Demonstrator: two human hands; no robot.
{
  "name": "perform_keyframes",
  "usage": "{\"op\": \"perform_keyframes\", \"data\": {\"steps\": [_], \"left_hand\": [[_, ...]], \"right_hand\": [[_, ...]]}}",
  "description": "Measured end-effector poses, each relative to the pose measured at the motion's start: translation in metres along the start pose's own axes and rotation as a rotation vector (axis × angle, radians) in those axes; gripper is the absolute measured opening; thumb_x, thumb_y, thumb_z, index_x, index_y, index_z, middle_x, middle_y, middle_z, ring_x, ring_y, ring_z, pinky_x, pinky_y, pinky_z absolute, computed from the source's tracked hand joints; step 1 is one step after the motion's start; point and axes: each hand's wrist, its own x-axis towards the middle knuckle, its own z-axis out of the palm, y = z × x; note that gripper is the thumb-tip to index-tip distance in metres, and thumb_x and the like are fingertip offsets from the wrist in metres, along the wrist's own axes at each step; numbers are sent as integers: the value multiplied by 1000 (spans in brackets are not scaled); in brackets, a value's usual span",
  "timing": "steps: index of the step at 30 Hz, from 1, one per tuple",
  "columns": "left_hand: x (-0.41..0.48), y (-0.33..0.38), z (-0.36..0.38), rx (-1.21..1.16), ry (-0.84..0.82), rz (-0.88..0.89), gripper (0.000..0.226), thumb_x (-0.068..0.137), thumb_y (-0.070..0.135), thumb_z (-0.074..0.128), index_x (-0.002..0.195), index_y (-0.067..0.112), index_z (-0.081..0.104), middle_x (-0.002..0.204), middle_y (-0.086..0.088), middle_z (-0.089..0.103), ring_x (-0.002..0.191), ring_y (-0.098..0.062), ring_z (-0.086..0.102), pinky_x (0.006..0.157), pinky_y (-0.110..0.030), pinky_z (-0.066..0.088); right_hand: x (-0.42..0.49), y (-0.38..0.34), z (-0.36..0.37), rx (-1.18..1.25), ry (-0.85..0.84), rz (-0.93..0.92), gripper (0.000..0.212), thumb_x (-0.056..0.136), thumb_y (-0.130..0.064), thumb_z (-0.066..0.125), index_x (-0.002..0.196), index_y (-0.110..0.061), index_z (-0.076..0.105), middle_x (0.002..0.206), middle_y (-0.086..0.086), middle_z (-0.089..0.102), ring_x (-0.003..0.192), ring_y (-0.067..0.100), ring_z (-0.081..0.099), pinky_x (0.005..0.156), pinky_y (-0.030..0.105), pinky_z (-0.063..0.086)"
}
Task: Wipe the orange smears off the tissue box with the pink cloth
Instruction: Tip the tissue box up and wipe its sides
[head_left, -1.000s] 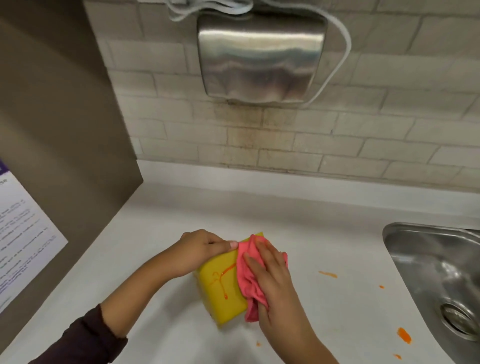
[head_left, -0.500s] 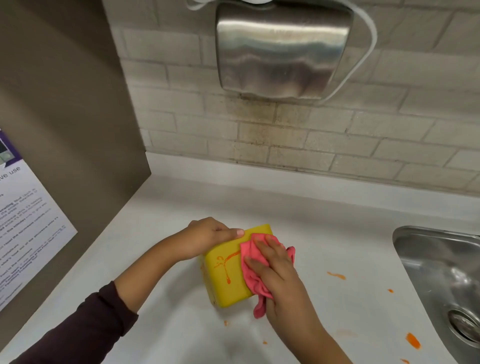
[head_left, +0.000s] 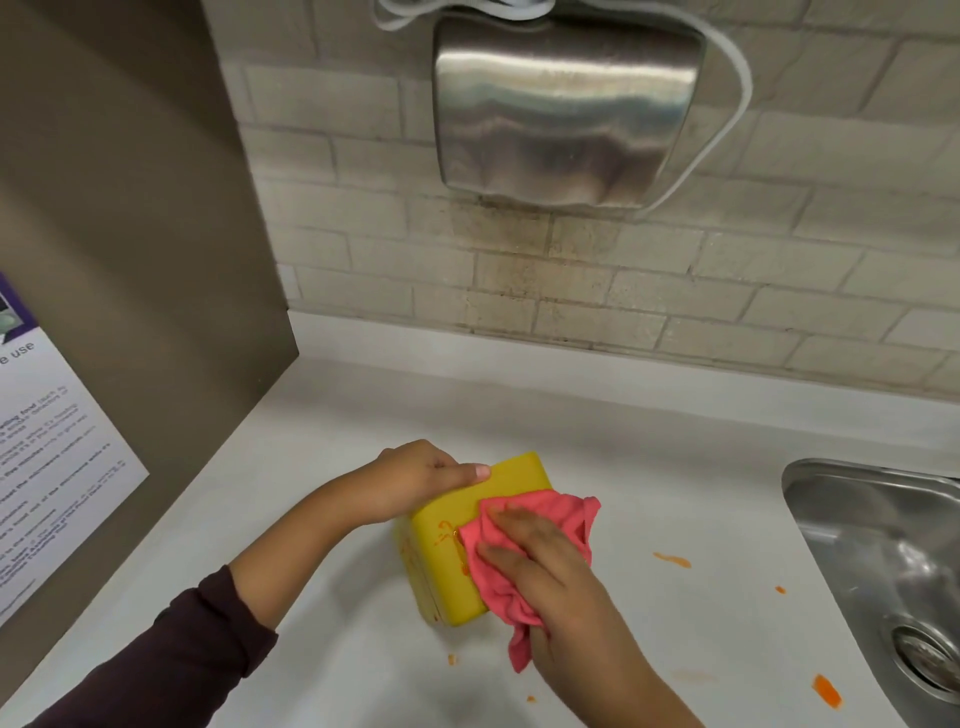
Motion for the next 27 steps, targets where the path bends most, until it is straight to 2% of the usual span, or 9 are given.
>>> {"op": "perform_keyframes", "data": {"steps": [2,5,8,11,13,16,19,23,27], "left_hand": [[-1,0,0,-25,-6,3,56,69,70,49,67,14,47,69,-11,37,64,-20,35,67,-33,26],[-2,-1,1,-40,15,-12,55,74,66,53,67,12,46,69,-11,37,64,-20,37,68,-32,26],[-2,-2,2,-40,45,-38,55,81,63,55,66,11,45,68,-11,38,65,-21,38,68,-33,27],[-3,-1,3,-47,36,-44,53,86,59,52,64,11,43,67,-11,36,63,-20,35,67,-34,26],[-3,0,2,-62,20,-32,53,87,57,52,62,12,41,63,-11,33,59,-19,33,63,-34,27],[-5,1,0,-73,7,-15,52,87,54,55,60,13,35,59,-6,26,57,-20,26,57,-34,22],[-7,1,1,-119,8,-16,55,80,59,56,64,9,40,67,-13,31,64,-22,30,65,-33,23],[-5,1,3,-104,74,-44,57,71,65,50,64,9,42,67,-14,36,64,-22,36,68,-33,28],[-4,-2,4,-116,82,-41,55,74,64,52,50,16,36,55,-5,35,54,-19,34,60,-33,28]], "right_hand": [[-3,11,-8,20,22,-10,67,103,-36,21,92,6,72,107,25,65,110,26,53,112,29,18],[-5,18,0,176,144,248,38,86,-9,36,109,-3,66,120,14,62,119,12,45,113,48,16],[1,1,16,404,195,427,51,75,5,41,120,-12,59,128,-2,55,124,12,45,114,24,17],[0,-11,23,367,57,290,52,83,-1,45,132,-17,47,143,-12,39,135,4,33,109,15,23],[-8,-10,19,246,-92,159,44,100,-28,20,136,-15,45,144,-7,37,138,5,25,112,17,20],[-11,0,6,61,-181,60,75,94,-43,-5,127,-14,57,138,8,50,134,18,34,111,32,28],[-4,10,3,94,32,56,48,96,-24,27,101,-5,71,115,8,65,119,18,46,106,35,36],[7,-2,14,269,121,318,48,73,-10,39,113,-8,66,124,-1,58,124,-1,39,110,20,22],[12,-19,18,130,1,68,42,99,-20,33,104,-1,70,118,14,64,119,25,49,96,49,45]]}}
